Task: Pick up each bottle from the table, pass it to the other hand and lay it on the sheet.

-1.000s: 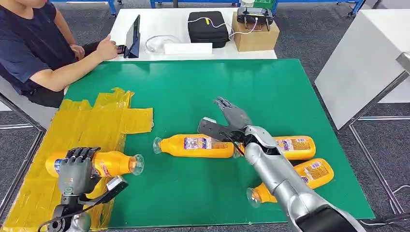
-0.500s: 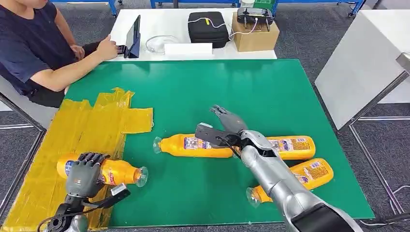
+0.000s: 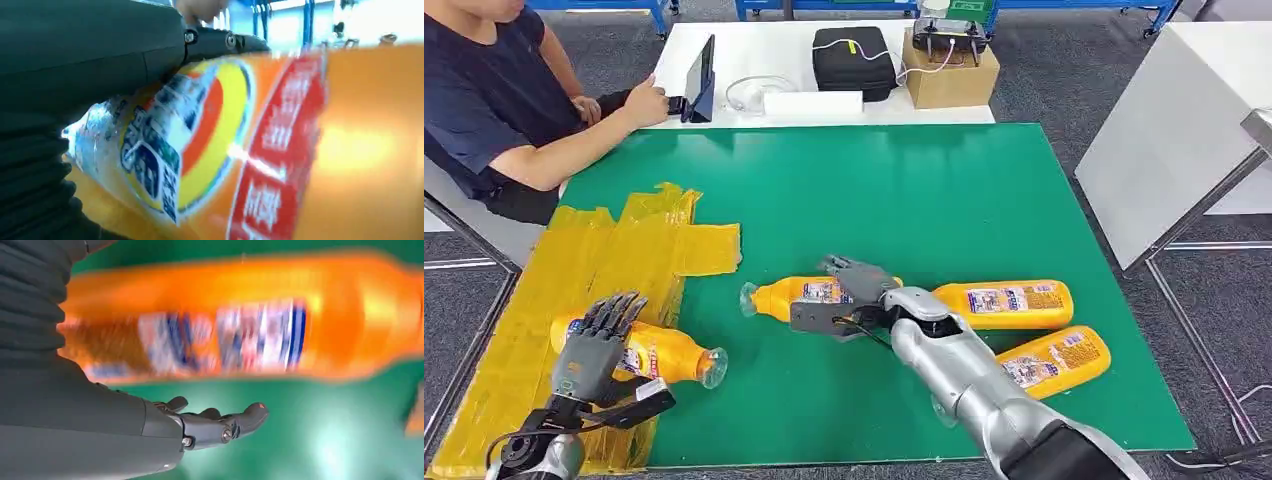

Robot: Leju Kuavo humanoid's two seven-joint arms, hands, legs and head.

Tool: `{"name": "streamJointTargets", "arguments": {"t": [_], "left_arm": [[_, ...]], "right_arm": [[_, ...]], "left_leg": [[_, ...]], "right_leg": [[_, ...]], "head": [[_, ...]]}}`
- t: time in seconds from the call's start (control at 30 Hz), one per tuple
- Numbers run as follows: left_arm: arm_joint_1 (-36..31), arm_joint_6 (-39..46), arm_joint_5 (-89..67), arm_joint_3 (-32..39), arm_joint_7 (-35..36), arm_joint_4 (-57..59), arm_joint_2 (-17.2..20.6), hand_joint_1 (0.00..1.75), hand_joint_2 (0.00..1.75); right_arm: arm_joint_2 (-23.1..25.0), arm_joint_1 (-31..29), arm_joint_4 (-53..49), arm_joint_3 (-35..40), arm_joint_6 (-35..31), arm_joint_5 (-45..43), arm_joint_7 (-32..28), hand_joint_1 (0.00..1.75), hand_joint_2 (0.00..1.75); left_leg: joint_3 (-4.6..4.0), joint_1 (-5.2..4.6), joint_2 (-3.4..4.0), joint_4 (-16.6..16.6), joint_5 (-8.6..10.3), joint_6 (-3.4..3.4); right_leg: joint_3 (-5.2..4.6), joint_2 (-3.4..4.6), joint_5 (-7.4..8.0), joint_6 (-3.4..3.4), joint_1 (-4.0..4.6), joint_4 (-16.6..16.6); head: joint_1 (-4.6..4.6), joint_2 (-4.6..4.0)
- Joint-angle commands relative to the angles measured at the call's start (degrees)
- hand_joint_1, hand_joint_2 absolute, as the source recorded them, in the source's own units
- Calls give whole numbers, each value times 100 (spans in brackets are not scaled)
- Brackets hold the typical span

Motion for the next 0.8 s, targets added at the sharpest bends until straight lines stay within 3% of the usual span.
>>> {"name": "streamJointTargets", "arguments": {"t": [0.03,0.2,0.37,0.4,0.43,0.47,0.6,0.73,0.8], "left_arm": [[-228,-715,469,-49,-252,445,270,0,0],[-307,-925,1560,-726,-252,316,433,0,0],[-353,-983,1825,-888,-252,296,476,0,0],[-183,-1432,3118,-1090,-252,-306,390,0,0],[-183,-1432,3118,-1090,-252,-306,390,0,0],[-135,-1629,3472,-1042,-252,-489,323,0,0],[-47,-2624,4852,-640,-252,-1179,66,0,0],[-19,-2707,4930,-571,-252,-1252,50,0,0],[33,-3101,5213,-191,-252,-1394,-115,0,0]], "right_arm": [[59,-74,833,966,281,101,95,0,175],[43,44,965,1250,615,169,287,0,175],[3,78,1005,1361,721,242,400,0,175],[-63,187,1260,1700,299,852,1556,14,175],[-63,187,1260,1700,299,852,1556,14,175],[-47,183,1282,1604,174,843,1759,175,175],[-82,110,1220,1231,-156,717,1804,175,175],[-60,70,1192,1179,-196,698,1794,175,175],[-33,78,1097,950,-517,621,1683,175,175]], "left_leg": [[3,-5,0,-7,4,6],[8,-4,-1,-11,6,6],[10,-2,3,-8,3,3],[14,-2,5,-16,8,6],[19,-2,5,-8,3,3],[23,2,-4,-12,8,5],[18,-1,-2,-8,14,12],[28,-1,6,2,6,0],[8,-5,1,-8,21,4]], "right_leg": [[2,-3,4,-4,-4,-5],[9,-5,5,-6,-3,-9],[9,0,3,-6,-2,-6],[11,-4,9,-10,1,-15],[13,-5,7,-14,-1,-7],[16,-18,12,-20,4,-14],[13,-17,18,-19,2,-16],[-44,-6,13,-29,2,-7],[-63,-15,19,-43,-1,-16]], "head": [[-2,0],[0,0],[2,0],[-2,0],[0,0],[-4,0],[0,0],[2,0],[0,0]]}}
